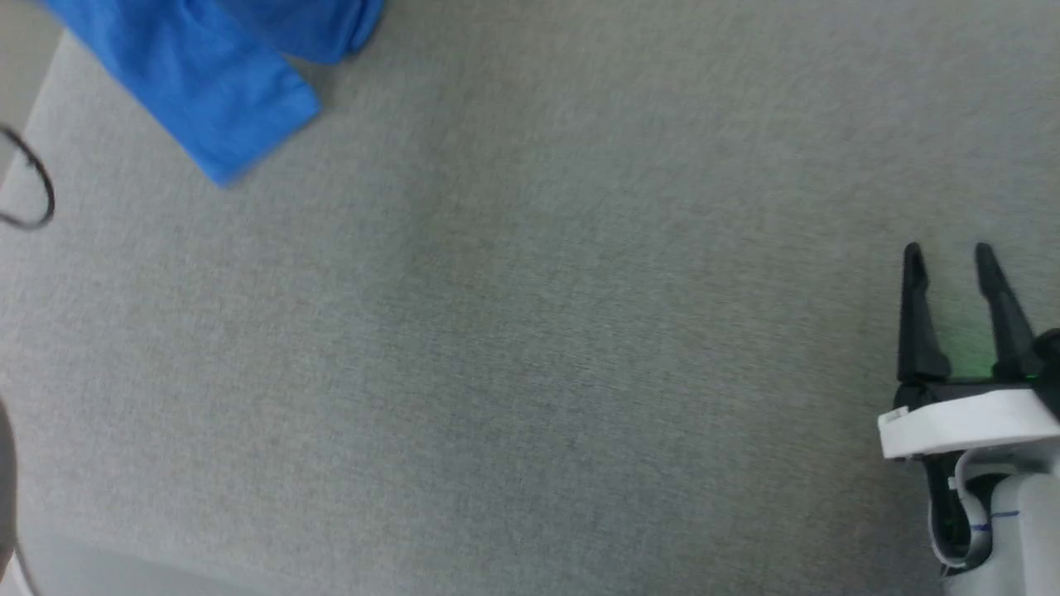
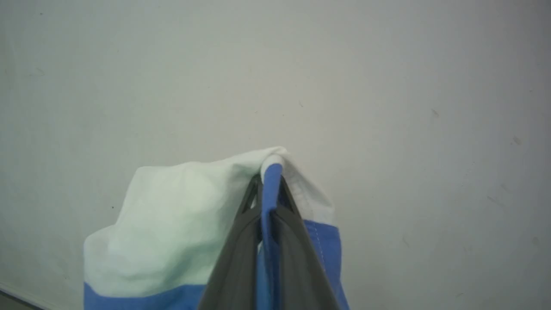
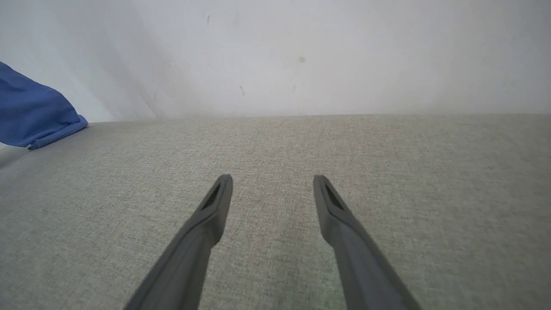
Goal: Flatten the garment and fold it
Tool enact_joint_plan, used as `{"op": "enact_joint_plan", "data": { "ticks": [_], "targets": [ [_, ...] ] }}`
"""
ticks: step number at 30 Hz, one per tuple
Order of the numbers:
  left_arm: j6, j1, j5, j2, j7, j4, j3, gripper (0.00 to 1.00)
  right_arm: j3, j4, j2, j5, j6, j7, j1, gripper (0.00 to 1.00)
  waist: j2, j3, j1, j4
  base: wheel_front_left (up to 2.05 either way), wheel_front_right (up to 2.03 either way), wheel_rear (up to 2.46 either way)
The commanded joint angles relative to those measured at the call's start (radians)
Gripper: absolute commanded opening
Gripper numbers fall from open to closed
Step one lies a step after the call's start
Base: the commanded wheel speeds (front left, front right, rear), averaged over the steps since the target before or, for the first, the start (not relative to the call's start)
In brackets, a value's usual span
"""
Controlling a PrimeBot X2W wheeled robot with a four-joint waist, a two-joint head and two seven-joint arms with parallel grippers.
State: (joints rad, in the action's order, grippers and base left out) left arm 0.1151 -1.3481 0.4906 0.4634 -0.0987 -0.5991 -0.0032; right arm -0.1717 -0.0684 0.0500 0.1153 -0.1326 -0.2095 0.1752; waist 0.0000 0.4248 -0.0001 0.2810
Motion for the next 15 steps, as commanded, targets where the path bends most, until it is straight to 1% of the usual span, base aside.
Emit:
{"op": "enact_joint_plan", "data": {
  "ticks": [1, 5, 9, 15],
  "targets": [
    [0.011, -0.04, -0.006, -0.027, -0.025, 0.026, -0.039, 0.0, 0.009, -0.03, 0.0, 0.022, 0.002, -0.019, 0.003, 1.0, 0.0, -0.125, 0.0001, -0.096, 0.0, 0.0, 0.0],
    [0.014, -0.101, -0.017, -0.075, -0.096, 0.053, -0.141, 0.0, 0.022, -0.098, 0.0, 0.06, 0.002, -0.042, 0.006, 1.0, 0.0, -0.181, 0.0001, -0.16, 0.0, 0.0, 0.0],
    [0.014, -0.124, -0.009, -0.126, -0.124, 0.042, -0.198, 0.0, 0.034, -0.145, 0.0, 0.093, 0.002, -0.05, 0.003, 1.0, 0.0, -0.214, 0.0001, -0.225, 0.0, 0.0, 0.0],
    [0.015, -0.083, 0.019, -0.185, -0.145, 0.006, -0.269, 0.0, 0.009, -0.145, 0.0, 0.119, 0.002, -0.052, -0.015, 1.0, 0.0, -0.239, 0.0001, -0.289, 0.0, 0.0, 0.0]
  ]
}}
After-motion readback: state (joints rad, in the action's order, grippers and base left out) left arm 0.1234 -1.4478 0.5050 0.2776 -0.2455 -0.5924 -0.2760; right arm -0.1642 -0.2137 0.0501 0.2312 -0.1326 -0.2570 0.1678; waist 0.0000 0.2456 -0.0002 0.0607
